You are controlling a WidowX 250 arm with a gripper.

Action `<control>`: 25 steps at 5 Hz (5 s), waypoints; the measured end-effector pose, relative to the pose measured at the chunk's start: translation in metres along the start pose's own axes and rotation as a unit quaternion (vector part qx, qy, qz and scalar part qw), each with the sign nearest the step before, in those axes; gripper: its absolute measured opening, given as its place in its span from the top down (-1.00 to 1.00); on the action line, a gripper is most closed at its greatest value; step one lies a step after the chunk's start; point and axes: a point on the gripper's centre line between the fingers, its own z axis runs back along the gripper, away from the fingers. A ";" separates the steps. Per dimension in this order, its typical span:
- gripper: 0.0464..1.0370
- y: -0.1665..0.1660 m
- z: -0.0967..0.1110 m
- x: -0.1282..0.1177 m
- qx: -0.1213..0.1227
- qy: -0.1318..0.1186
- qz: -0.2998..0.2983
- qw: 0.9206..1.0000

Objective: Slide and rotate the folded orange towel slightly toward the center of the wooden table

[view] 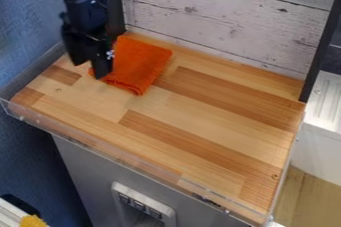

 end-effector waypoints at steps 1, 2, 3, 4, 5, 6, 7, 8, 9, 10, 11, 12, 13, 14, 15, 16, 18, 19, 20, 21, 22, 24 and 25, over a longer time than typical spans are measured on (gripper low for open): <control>-0.92 -0.006 0.000 0.017 0.008 -0.011 -0.062 0.998; -0.92 -0.010 0.001 0.030 0.012 -0.019 -0.116 0.993; -0.92 -0.011 0.002 0.042 0.011 -0.022 -0.164 0.986; -0.92 -0.013 0.001 0.055 0.007 -0.021 -0.202 0.979; -0.92 -0.013 0.000 0.062 0.002 -0.020 -0.226 0.974; -0.92 -0.012 0.000 0.064 0.000 -0.020 -0.242 0.970; -0.91 -0.011 -0.006 0.065 -0.006 -0.016 -0.257 0.966; -0.92 -0.004 -0.006 0.063 -0.009 -0.013 -0.260 0.966; -0.87 0.003 -0.009 0.064 -0.013 -0.006 -0.265 0.964; -0.32 0.008 -0.015 0.069 -0.011 -0.002 -0.259 0.966; 0.30 0.009 -0.016 0.071 -0.002 0.000 -0.258 0.966; 0.75 0.010 -0.020 0.070 0.006 0.004 -0.259 0.966; 0.96 0.011 -0.022 0.071 0.015 0.002 -0.255 0.967; 0.98 0.010 -0.032 0.071 0.018 0.007 -0.254 0.967; 0.98 0.007 -0.042 0.068 0.021 0.004 -0.253 0.967; 0.98 0.005 -0.049 0.066 0.026 -0.001 -0.251 0.968; 0.98 -0.008 -0.052 0.066 0.018 -0.010 -0.211 0.977; 0.98 -0.023 -0.052 0.067 0.012 -0.007 -0.158 0.987; 0.98 -0.036 -0.052 0.070 0.008 -0.003 -0.090 0.996; 0.98 -0.049 -0.045 0.075 0.010 -0.003 -0.027 1.000; 0.98 -0.063 -0.044 0.079 0.010 0.001 0.026 1.000; 0.98 -0.088 -0.032 0.085 0.018 -0.007 0.103 0.994; 0.94 -0.095 -0.029 0.082 0.015 -0.004 0.129 0.992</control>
